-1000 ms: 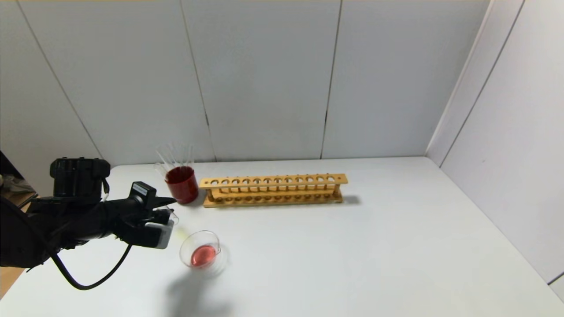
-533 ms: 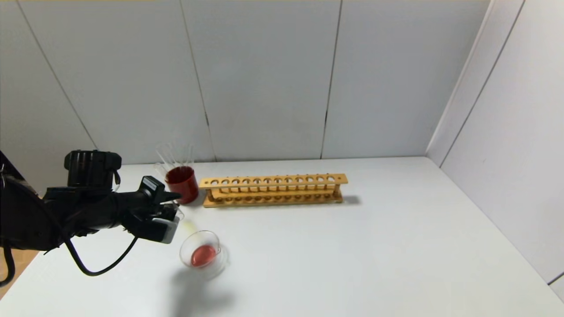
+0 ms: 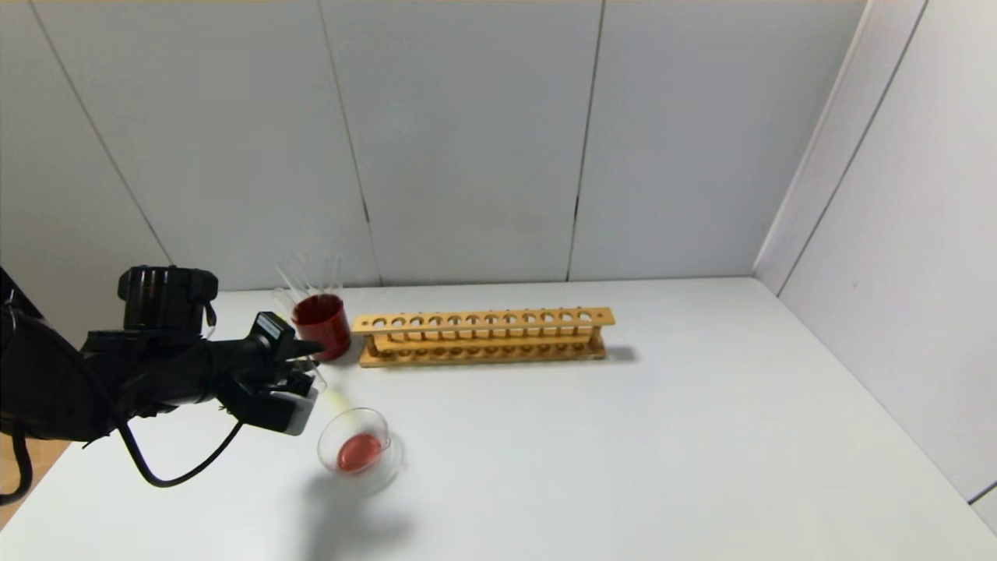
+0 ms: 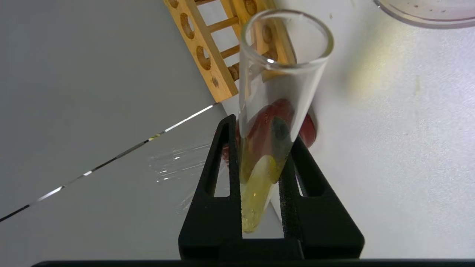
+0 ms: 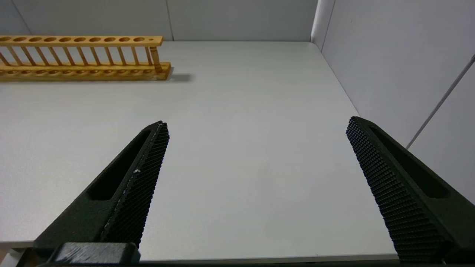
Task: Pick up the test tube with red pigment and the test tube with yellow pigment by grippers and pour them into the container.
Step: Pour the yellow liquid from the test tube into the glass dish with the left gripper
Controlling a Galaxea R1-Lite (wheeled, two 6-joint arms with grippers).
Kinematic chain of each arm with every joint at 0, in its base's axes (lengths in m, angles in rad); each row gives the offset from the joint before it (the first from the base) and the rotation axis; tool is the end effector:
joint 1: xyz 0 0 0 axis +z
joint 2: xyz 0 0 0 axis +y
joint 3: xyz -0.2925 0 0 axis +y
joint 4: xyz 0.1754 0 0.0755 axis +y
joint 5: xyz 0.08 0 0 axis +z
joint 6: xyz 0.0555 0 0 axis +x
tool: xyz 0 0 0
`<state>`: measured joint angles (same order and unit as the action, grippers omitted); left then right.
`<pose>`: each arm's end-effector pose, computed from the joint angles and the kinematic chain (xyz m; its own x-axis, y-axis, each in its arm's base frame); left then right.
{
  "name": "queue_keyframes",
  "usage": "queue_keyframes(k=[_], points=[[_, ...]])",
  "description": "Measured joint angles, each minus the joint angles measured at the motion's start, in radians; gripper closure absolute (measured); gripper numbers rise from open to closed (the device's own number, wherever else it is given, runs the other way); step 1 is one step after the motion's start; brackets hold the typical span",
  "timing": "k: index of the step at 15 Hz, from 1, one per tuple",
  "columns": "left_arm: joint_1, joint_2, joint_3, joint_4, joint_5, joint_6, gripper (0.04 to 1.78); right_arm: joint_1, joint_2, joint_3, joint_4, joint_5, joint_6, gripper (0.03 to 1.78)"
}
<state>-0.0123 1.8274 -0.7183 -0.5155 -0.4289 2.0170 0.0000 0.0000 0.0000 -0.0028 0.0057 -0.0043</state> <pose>0.3278 -0.0271 0.0865 0.7487 -0.4251 -0.5087 0.3510 -0.3968 0.8482 0.0184 0.0003 0.0759 1.0000 0.0057 0.0028 -0.0057 1.0000 -0.0043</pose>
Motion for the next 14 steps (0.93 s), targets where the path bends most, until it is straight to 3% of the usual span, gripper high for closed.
queue_keyframes(k=[14], points=[[0.0, 0.01, -0.068, 0.083, -0.076, 0.134, 1.49, 0.0, 0.0, 0.0, 0.0, 0.0, 0.0, 0.06]])
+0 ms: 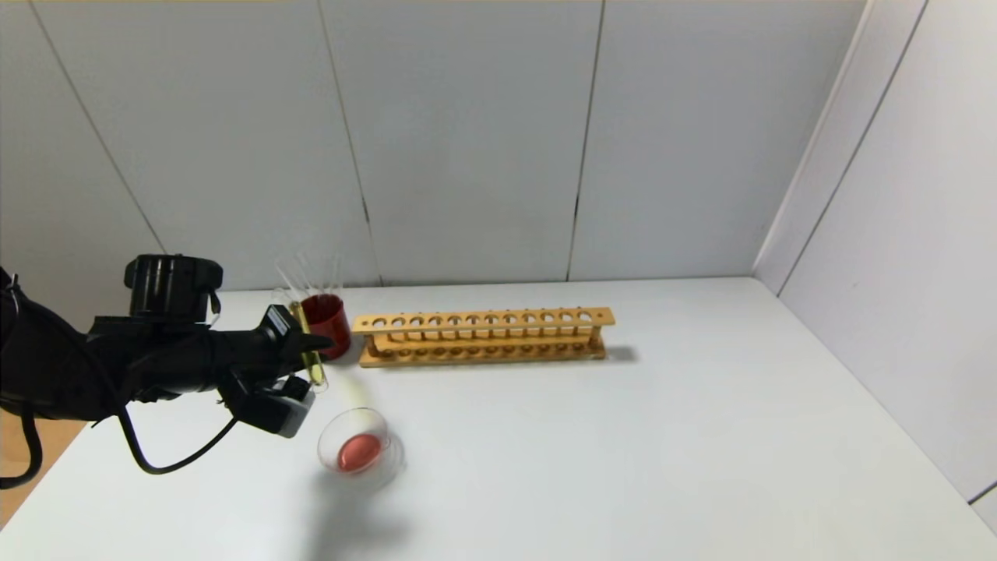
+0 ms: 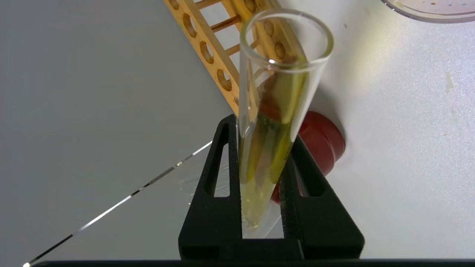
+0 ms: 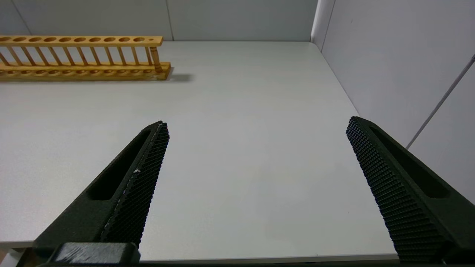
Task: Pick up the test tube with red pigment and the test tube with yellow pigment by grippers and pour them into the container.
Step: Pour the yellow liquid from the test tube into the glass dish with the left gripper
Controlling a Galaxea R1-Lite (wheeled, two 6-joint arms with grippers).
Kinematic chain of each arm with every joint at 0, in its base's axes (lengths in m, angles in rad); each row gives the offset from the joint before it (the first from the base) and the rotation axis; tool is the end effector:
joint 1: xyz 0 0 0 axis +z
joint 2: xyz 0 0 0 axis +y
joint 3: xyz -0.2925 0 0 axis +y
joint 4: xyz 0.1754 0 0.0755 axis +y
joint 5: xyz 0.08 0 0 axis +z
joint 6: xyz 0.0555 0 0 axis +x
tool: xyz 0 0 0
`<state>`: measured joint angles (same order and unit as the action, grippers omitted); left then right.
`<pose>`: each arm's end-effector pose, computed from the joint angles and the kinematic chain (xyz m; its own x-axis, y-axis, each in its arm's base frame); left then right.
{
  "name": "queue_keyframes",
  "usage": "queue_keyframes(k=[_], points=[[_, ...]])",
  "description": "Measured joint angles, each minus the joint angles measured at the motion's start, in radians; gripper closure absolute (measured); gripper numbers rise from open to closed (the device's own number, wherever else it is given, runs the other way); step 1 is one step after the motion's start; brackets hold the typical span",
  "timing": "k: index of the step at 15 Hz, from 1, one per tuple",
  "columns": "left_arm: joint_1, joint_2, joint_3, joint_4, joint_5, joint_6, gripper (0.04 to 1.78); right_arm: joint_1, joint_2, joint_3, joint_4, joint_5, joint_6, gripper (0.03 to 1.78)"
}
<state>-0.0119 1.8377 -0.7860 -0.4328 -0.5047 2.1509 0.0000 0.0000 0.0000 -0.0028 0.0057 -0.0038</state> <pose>0.3341 -0.0308 0.0927 0.7072 -0.4920 -0.5078 0.2636 -0.4829 0.8350 0.0184 0.0003 0.0759 1.0000 0.0057 0.0028 -0.0057 1.0000 -0.0038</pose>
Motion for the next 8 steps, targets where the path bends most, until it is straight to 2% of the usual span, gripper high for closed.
queue_keyframes(k=[8], points=[[-0.006, -0.005, 0.0, 0.0, 0.0, 0.026, 1.49, 0.0, 0.0, 0.0, 0.0, 0.0, 0.0, 0.06]])
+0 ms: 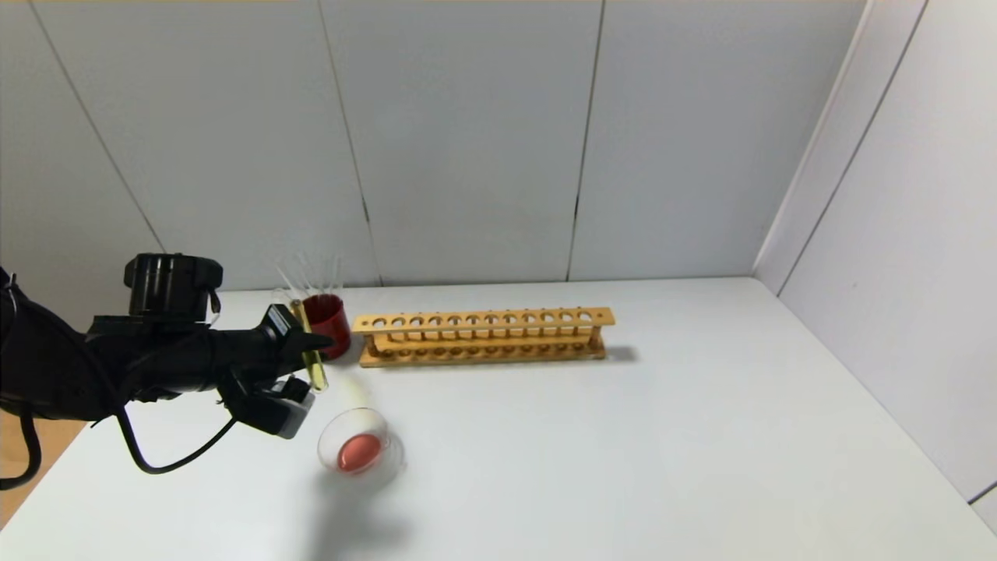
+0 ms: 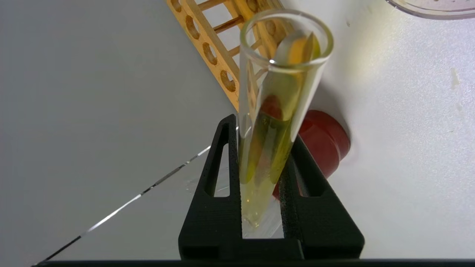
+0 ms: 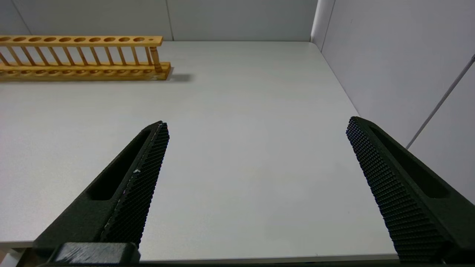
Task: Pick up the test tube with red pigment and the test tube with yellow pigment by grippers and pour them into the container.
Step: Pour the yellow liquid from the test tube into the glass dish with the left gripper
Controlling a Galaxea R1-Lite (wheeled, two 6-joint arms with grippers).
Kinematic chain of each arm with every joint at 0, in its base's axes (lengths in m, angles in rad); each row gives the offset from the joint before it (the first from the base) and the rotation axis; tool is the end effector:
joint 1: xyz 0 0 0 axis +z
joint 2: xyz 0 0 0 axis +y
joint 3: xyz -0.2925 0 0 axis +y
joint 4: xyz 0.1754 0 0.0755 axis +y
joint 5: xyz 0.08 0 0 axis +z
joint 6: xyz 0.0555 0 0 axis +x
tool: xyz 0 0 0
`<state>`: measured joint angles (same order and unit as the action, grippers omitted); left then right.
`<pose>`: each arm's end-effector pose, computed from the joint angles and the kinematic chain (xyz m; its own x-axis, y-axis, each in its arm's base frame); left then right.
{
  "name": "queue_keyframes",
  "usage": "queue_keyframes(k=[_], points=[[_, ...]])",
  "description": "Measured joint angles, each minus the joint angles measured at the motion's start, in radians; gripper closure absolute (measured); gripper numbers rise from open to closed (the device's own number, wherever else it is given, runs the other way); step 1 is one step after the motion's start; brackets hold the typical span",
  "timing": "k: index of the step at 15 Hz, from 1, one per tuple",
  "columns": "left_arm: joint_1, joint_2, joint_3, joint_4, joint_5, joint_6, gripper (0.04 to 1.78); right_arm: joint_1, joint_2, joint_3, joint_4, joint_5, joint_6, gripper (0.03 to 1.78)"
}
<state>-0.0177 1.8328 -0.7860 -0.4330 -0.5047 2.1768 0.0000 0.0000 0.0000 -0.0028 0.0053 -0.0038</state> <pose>0.3335 -0.0327 0.0944 0.7069 -0.4961 -0.5042 0.2394 -0.5029 0.8305 0.0184 0.0003 0.0759 1.0000 0.0053 0.0028 -0.0053 1.0000 -0.0038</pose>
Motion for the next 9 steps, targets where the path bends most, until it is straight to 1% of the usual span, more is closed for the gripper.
queue_keyframes(k=[9], points=[[-0.019, -0.012, 0.01, 0.001, 0.008, 0.004, 1.49, 0.0, 0.0, 0.0, 0.0, 0.0, 0.0, 0.06]])
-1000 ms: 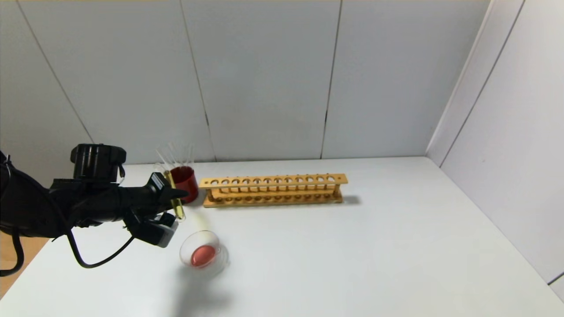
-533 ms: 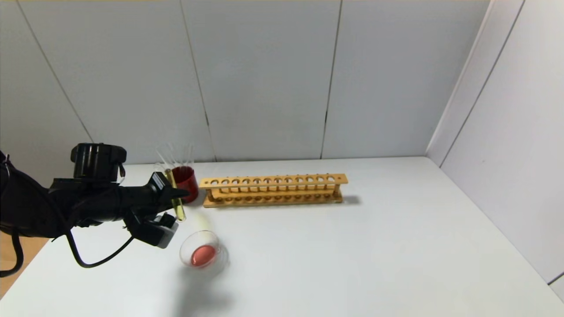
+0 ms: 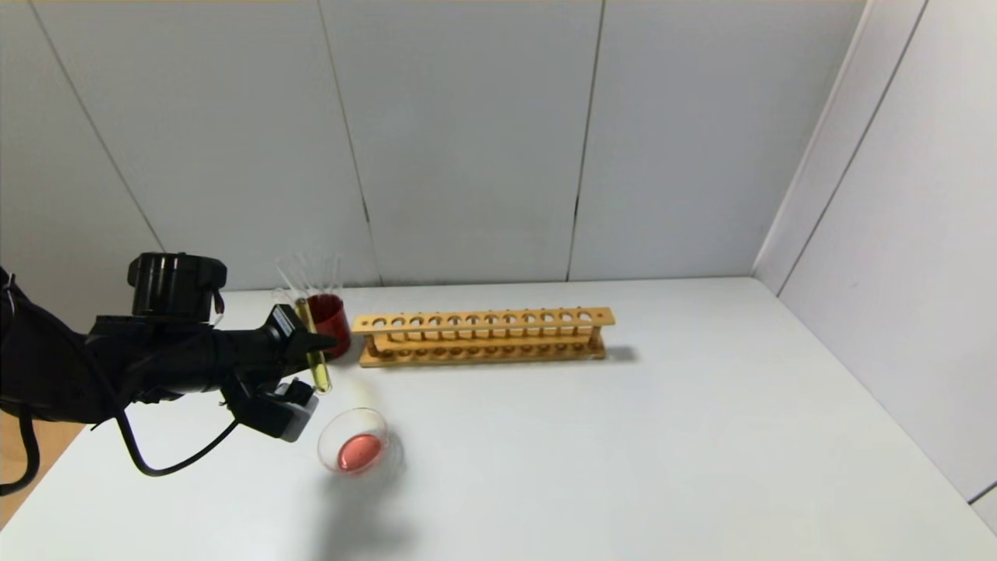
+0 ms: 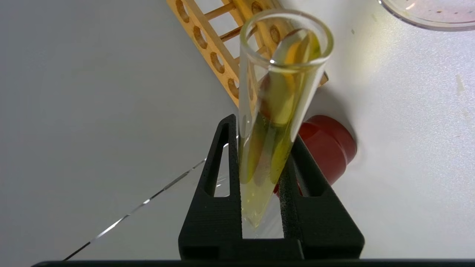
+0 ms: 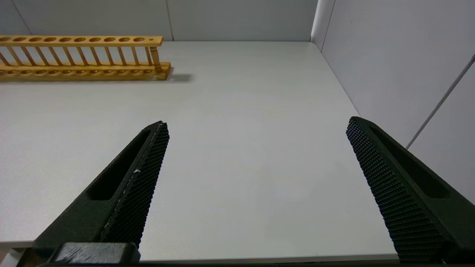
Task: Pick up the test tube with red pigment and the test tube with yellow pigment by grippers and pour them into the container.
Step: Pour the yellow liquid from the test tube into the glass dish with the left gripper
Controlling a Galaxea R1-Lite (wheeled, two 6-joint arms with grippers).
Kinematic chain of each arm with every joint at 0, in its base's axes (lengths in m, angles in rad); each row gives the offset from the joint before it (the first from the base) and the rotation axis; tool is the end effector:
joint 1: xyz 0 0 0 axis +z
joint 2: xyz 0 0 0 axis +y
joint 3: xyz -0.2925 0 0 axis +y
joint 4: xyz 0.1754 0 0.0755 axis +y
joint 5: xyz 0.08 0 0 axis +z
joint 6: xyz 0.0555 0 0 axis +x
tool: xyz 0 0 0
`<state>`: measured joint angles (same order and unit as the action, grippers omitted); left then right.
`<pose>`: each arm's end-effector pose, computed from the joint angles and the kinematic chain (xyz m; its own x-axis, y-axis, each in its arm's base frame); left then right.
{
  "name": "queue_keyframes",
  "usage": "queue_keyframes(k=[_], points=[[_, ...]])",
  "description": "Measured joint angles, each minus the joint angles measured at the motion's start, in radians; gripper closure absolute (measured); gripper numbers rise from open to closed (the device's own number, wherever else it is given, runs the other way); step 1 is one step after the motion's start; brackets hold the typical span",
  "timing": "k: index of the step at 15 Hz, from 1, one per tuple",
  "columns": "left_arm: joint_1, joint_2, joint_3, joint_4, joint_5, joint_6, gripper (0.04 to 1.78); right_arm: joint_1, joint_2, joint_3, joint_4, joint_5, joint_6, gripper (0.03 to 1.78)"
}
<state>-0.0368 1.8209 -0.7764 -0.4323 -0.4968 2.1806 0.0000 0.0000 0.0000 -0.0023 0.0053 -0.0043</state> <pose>0.3300 -0.0386 0.0956 0.7014 -0.5028 -0.5052 0.2290 -0.5122 0.8277 0.0184 0.0003 0.0758 1.0000 0.0053 0.0023 -0.0053 1.0000 -0.0043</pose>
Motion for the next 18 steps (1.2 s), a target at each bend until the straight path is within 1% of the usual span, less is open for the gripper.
queue_keyframes(k=[7, 15, 18], points=[[-0.028, 0.003, -0.006, -0.001, 0.006, 0.0, 1.49, 0.0, 0.0, 0.0, 0.0, 0.0, 0.0, 0.06], [-0.028, 0.026, -0.007, -0.012, 0.016, 0.001, 1.49, 0.0, 0.0, 0.0, 0.0, 0.0, 0.0, 0.06], [-0.027, 0.03, -0.002, -0.013, 0.037, 0.012, 1.49, 0.0, 0.0, 0.0, 0.0, 0.0, 0.0, 0.06]])
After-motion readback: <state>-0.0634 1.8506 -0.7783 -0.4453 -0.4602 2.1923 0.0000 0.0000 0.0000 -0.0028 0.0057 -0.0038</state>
